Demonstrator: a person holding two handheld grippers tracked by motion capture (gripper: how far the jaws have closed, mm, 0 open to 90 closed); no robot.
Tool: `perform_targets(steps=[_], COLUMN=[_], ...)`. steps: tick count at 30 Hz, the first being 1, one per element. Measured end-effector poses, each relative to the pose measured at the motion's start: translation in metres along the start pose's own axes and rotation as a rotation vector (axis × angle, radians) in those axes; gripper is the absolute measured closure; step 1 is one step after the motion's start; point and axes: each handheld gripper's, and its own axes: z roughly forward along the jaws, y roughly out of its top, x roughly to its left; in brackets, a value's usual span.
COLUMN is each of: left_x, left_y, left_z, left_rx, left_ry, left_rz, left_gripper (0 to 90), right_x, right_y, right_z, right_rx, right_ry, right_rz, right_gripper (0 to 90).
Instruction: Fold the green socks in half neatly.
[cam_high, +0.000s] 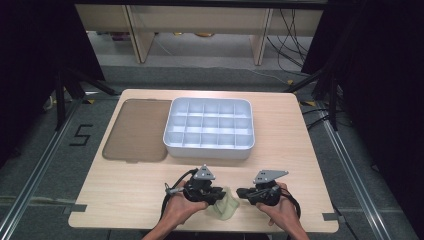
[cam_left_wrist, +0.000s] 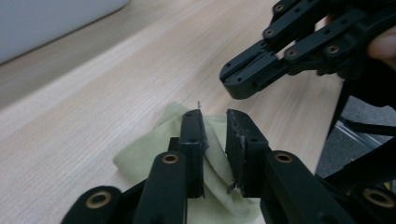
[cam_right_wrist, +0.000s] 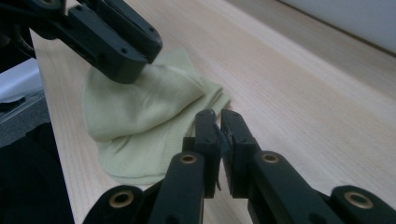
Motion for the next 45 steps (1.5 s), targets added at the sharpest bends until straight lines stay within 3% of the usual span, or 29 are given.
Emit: perform_targets(steps=[2,3,5,6,7,8,11,14,15,19,20,22,23,24,26,30,34,36,37,41,45], left_x=[-0.001,-0.003,-0.004,-0.005,-0.005,-0.004,-0.001,0.002,0.005,0.009,0.011,0.012,0.012,0.012,0.012,0.010,0.010,0.008,0.008,0.008,0.006], left_y=[0.002,0.005,0.008,0.008,0.009,0.009,0.005,-0.001,-0.008,-0.016,-0.021,-0.023,-0.027,-0.027,-0.031,-0.034,-0.036,-0.037,-0.038,-0.039,-0.041], left_z=[-0.002,-0.006,-0.011,-0.014,-0.017,-0.019,-0.024,-0.025,-0.025,-0.022,-0.019,-0.018,-0.015,-0.015,-0.013,-0.010,-0.009,-0.007,-0.007,-0.007,-0.006], left_rx=[-0.009,-0.026,-0.043,-0.049,-0.052,-0.054,-0.025,-0.007,0.011,0.026,0.036,0.039,0.045,0.045,0.057,0.082,0.106,0.104,0.112,0.112,0.103], left_ry=[-0.003,-0.012,-0.022,-0.016,-0.011,-0.016,0.000,0.012,0.026,0.035,0.044,0.048,0.051,0.051,0.056,0.062,0.070,0.067,0.080,0.070,0.075], left_rz=[0.002,0.002,0.003,0.005,0.012,0.010,0.038,0.035,0.050,0.033,0.020,0.025,0.025,0.025,0.015,0.042,0.068,0.054,0.077,0.075,0.067], left_gripper=[73.4,73.2,73.7,76.0,80.5,83.3,89.2,89.4,89.4,89.2,89.2,89.0,88.8,88.2,88.0,88.0,88.1,88.0,88.0,88.2,88.3], right_x=[0.001,-0.003,-0.001,-0.004,-0.001,-0.002,-0.002,0.001,0.008,0.022,0.025,0.030,0.035,0.035,0.037,0.041,0.044,0.045,0.043,0.035,0.028], right_y=[0.000,0.000,-0.001,0.000,0.000,0.000,0.001,0.003,0.006,0.016,0.017,0.019,0.022,0.022,0.026,0.028,0.024,0.023,0.018,0.008,0.001], right_z=[-0.002,-0.004,-0.006,-0.008,-0.010,-0.011,-0.015,-0.017,-0.020,-0.020,-0.018,-0.016,-0.009,-0.009,-0.003,0.007,0.010,0.010,0.011,0.008,0.009], right_rx=[0.001,-0.014,-0.016,-0.024,-0.022,-0.029,-0.047,-0.059,-0.076,-0.111,-0.110,-0.106,-0.103,-0.103,-0.088,-0.057,-0.032,-0.015,0.017,0.054,0.091], right_ry=[0.006,-0.012,-0.001,-0.011,-0.008,-0.007,-0.023,-0.021,-0.012,0.016,0.017,0.028,0.029,0.029,0.036,0.057,0.049,0.047,0.026,-0.013,-0.021], right_rz=[0.021,-0.010,0.027,0.007,0.040,0.028,-0.009,-0.018,-0.006,-0.051,-0.072,-0.056,-0.091,-0.091,-0.107,-0.114,-0.124,-0.124,-0.136,-0.118,-0.114], right_gripper=[85.7,85.7,85.7,85.6,85.7,85.7,85.9,85.9,85.9,85.9,85.7,85.5,85.5,85.5,85.3,84.6,84.3,84.3,84.3,84.4,84.1])
